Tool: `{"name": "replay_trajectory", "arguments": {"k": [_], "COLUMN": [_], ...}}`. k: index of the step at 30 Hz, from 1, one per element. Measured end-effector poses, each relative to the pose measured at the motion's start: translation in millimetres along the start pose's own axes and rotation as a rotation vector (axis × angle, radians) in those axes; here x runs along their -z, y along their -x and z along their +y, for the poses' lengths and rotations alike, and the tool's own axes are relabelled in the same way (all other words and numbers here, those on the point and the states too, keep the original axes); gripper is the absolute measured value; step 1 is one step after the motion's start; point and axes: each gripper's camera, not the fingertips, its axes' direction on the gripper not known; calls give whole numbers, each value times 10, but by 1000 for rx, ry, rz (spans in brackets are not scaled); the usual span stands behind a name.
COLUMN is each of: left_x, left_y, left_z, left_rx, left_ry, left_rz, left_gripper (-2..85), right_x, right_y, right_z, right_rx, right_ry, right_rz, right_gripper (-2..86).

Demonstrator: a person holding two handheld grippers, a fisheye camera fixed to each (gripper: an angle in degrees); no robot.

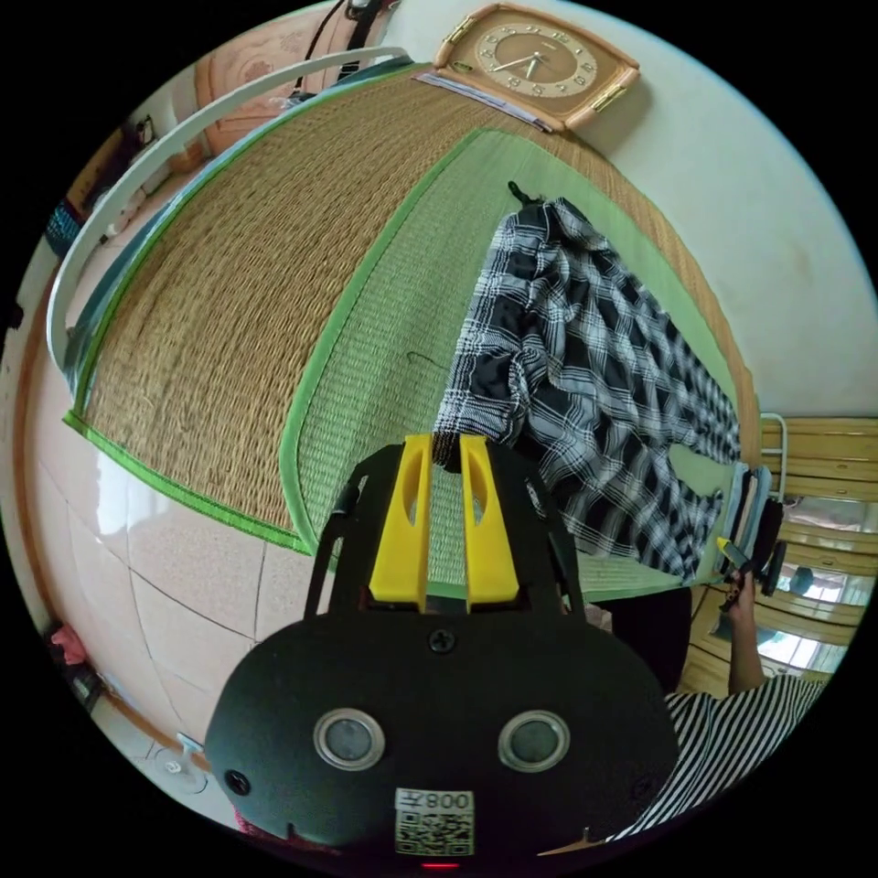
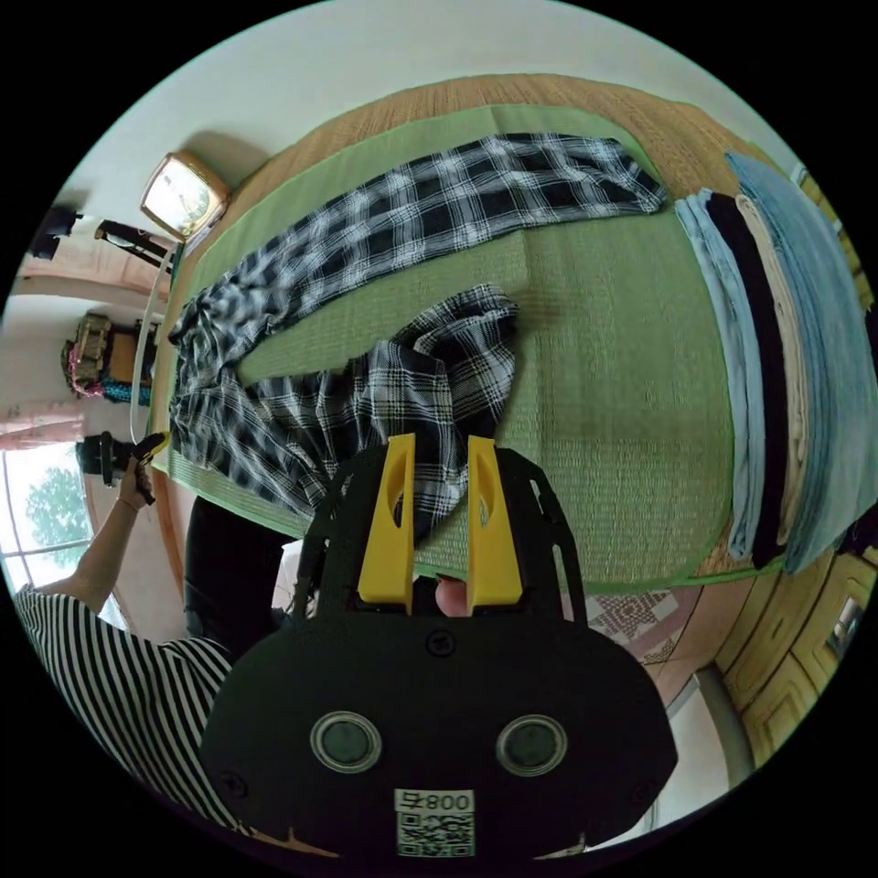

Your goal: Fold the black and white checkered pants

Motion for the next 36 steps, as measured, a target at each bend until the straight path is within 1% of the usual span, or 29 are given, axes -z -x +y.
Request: {"name": "replay_trajectory", "arguments": {"k": [2,5,8,9,10,12,13,14,16,18,21,22,24,27,29,31,34,35,36], "left_x": [-24,-65,-112,-94,-87,-142,-216,-261,-471,-614,-867,-968,-1140,-1407,-1527,-1640,-1833,-1885,-1983], "left_y": [-95,-264,-456,-584,-751,-1074,-1335,-1472,-2051,-2480,-3191,-3452,-3820,-4380,-4701,-5125,-5680,-5797,-6025], "left_z": [24,85,155,208,265,342,390,412,481,529,605,632,672,748,803,876,978,1008,1073], "left_rx": [8,6,13,-9,-50,-138,-217,-252,-394,-488,-655,-706,-761,-833,-883,-949,-1026,-1049,-1096], "left_ry": [-2,-10,-12,-54,-90,-97,-85,-77,-23,-3,56,73,114,178,202,201,244,255,262], "left_rz": [2,-9,-15,-9,8,54,80,88,150,196,253,256,264,261,242,206,219,205,145], "left_gripper": [18,10,5,4,3,3,2,2,2,3,5,6,8,11,13,14,14,14,14], "right_x": [-18,-171,-347,-367,-365,-302,-268,-183,-10,281,536,557,537,376,306,270,205,191,180], "right_y": [86,213,176,137,115,13,-19,-89,-214,-448,-845,-942,-1367,-1760,-1805,-1731,-1587,-1571,-1594], "right_z": [11,33,85,127,152,264,294,359,471,676,986,1050,1307,1525,1560,1522,1407,1366,1324], "right_rx": [36,98,88,77,71,54,47,34,15,-23,-90,-110,-240,-327,-315,-256,-162,-144,-143], "right_ry": [-20,6,54,53,46,19,7,-19,-71,-168,-259,-269,-281,-225,-194,-169,-135,-144,-145], "right_rz": [-7,51,66,75,84,59,44,9,-59,-144,-221,-239,-260,-344,-342,-301,-183,-147,-132], "right_gripper": [91,89,76,65,57,33,29,25,20,15,10,9,6,8,13,23,51,60,66]}}
